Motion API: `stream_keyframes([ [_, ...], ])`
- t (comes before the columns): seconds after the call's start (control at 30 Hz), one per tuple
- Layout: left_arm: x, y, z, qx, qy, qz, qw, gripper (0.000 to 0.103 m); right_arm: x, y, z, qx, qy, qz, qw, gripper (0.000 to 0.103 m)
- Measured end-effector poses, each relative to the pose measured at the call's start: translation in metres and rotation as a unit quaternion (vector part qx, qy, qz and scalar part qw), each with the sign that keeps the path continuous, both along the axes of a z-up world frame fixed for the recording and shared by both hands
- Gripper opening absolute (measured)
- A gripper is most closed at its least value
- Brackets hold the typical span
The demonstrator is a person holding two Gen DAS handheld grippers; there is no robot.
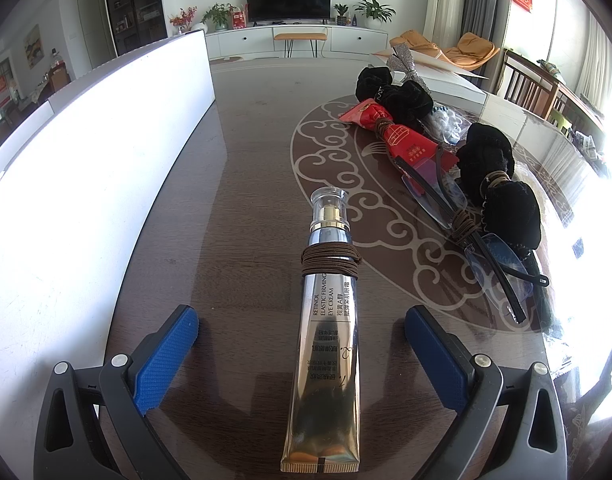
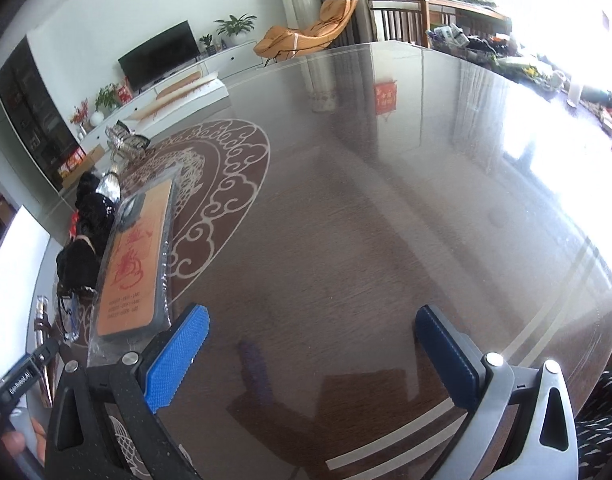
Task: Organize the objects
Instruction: 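Move the right tool over the bagged orange phone case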
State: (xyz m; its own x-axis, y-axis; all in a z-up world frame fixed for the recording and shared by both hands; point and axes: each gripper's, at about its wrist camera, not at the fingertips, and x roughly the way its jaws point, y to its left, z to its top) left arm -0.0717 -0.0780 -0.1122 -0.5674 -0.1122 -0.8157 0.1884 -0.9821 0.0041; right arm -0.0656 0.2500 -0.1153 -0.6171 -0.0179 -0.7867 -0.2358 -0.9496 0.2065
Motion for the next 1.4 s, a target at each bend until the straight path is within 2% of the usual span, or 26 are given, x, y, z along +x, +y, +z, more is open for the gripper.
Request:
stream_keyframes([
  [0.1, 0.000, 0.000, 0.000, 0.000, 0.000, 0.000, 1.0000, 0.103, -0.011, -0.002, 0.002, 0.003, -0.007, -0.002, 1.000, 0.103],
  [0.27, -0.001, 0.000, 0.000, 0.000, 0.000, 0.000, 1.0000, 0.103, -0.034, -0.044, 0.015, 0.008, -0.010, 0.069, 0.998, 0.103],
  [0.4, -0.001, 0.000, 0.000, 0.000, 0.000, 0.000, 1.0000, 0.103, -0.064, -0.098, 0.010, 0.025, -0.045, 0.151, 0.987, 0.103],
  [0.53, -0.001, 0.000, 0.000, 0.000, 0.000, 0.000, 1.0000, 0.103, -0.095, -0.137, -0.002, 0.048, -0.096, 0.180, 0.978, 0.103],
  [0.63, -0.001, 0.000, 0.000, 0.000, 0.000, 0.000, 1.0000, 0.103, -0.105, -0.162, -0.007, 0.091, -0.109, 0.203, 0.969, 0.103],
  [0.7, -0.001, 0.000, 0.000, 0.000, 0.000, 0.000, 1.0000, 0.103, -0.104, -0.171, -0.009, 0.102, -0.108, 0.215, 0.965, 0.103],
  [0.83, -0.001, 0.000, 0.000, 0.000, 0.000, 0.000, 1.0000, 0.103, -0.095, -0.163, -0.011, 0.106, -0.069, 0.217, 0.968, 0.102],
  [0.87, -0.001, 0.000, 0.000, 0.000, 0.000, 0.000, 1.0000, 0.103, -0.092, -0.155, -0.011, 0.105, -0.056, 0.206, 0.971, 0.095],
  [0.9, -0.001, 0.000, -0.001, 0.000, 0.000, 0.000, 1.0000, 0.103, -0.088, -0.148, -0.009, 0.106, -0.043, 0.197, 0.974, 0.081],
  [0.93, -0.001, 0.000, -0.001, 0.000, 0.000, 0.000, 1.0000, 0.103, -0.083, -0.140, -0.007, 0.109, -0.036, 0.189, 0.975, 0.076],
  [1.23, -0.001, 0.000, -0.001, 0.000, 0.000, 0.000, 1.0000, 0.103, -0.025, -0.057, -0.007, 0.107, -0.011, 0.081, 0.991, 0.079],
  [1.3, -0.001, 0.000, -0.001, 0.000, 0.000, 0.000, 1.0000, 0.103, -0.023, -0.052, -0.007, 0.101, -0.017, 0.076, 0.992, 0.091],
  [1.4, -0.001, 0.000, -0.001, 0.000, 0.000, 0.000, 1.0000, 0.103, -0.026, -0.054, -0.009, 0.106, -0.026, 0.079, 0.991, 0.099],
])
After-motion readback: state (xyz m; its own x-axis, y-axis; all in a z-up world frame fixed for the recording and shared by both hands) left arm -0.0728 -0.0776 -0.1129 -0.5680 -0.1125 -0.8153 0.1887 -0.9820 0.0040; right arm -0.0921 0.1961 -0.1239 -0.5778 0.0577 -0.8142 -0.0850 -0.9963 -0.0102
